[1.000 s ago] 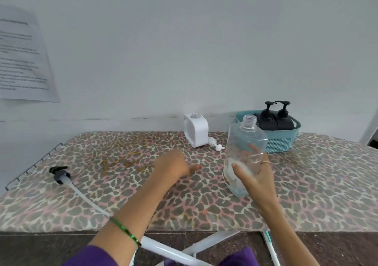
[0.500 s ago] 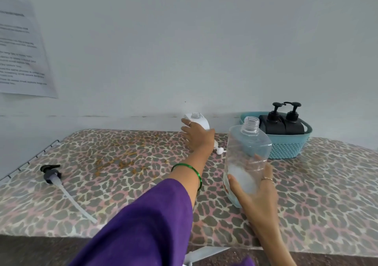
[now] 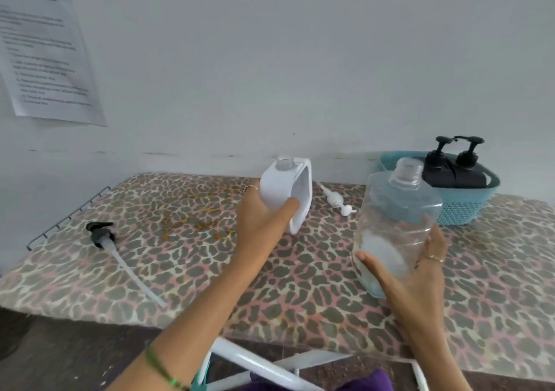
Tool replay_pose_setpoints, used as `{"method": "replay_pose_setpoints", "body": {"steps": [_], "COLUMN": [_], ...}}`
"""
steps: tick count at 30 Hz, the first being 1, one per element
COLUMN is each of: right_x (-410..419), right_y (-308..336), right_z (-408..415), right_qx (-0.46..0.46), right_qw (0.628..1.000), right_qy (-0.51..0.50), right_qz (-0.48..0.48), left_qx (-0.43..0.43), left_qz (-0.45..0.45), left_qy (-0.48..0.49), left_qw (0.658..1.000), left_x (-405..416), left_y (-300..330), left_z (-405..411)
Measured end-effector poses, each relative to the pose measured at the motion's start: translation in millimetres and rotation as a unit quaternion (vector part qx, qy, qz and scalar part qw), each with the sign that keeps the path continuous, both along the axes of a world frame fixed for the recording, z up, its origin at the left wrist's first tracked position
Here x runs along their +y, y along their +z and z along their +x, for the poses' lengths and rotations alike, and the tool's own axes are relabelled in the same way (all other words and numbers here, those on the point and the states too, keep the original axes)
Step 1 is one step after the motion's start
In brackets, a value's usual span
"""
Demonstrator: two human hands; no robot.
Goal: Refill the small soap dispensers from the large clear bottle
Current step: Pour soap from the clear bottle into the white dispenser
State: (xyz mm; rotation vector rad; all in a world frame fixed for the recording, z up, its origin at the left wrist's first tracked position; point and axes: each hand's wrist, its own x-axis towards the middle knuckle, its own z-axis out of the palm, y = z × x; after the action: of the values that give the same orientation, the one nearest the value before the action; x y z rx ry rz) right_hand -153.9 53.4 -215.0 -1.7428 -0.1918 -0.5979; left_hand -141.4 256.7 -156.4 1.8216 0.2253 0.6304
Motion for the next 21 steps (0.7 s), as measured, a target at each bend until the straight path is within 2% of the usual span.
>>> {"method": "replay_pose_setpoints", "body": {"steps": [4, 9, 14, 21], "right_x": [-1.5, 0.5, 0.4, 6.8], "right_y": [-0.4, -5.2, -2.6, 31.4], "right_z": [2.1, 0.2, 1.0, 12.4], "right_qx": [0.014, 0.016, 0.008, -0.034], "right_qw": [0.999, 0.999, 0.999, 0.969], "right_qy": [0.008, -0.004, -0.001, -0.01], "right_qz": [-0.031, -0.033, -0.045, -0.246], "left_qx": [-0.056, -0.058, -0.032, -0.03], "left_qz": [0.063, 0.121, 0.07, 0.08], "left_qy": [-0.013, -0.032, -0.067, -0.075], "left_qw": [0.996, 0.99, 0.995, 0.994], "left_x": [22.0, 41.9, 46.9, 48.8], "left_y": [-13.0, -34.2, -51.5, -57.1], "left_z": [-54.0, -75.2, -75.3, -70.9]}}
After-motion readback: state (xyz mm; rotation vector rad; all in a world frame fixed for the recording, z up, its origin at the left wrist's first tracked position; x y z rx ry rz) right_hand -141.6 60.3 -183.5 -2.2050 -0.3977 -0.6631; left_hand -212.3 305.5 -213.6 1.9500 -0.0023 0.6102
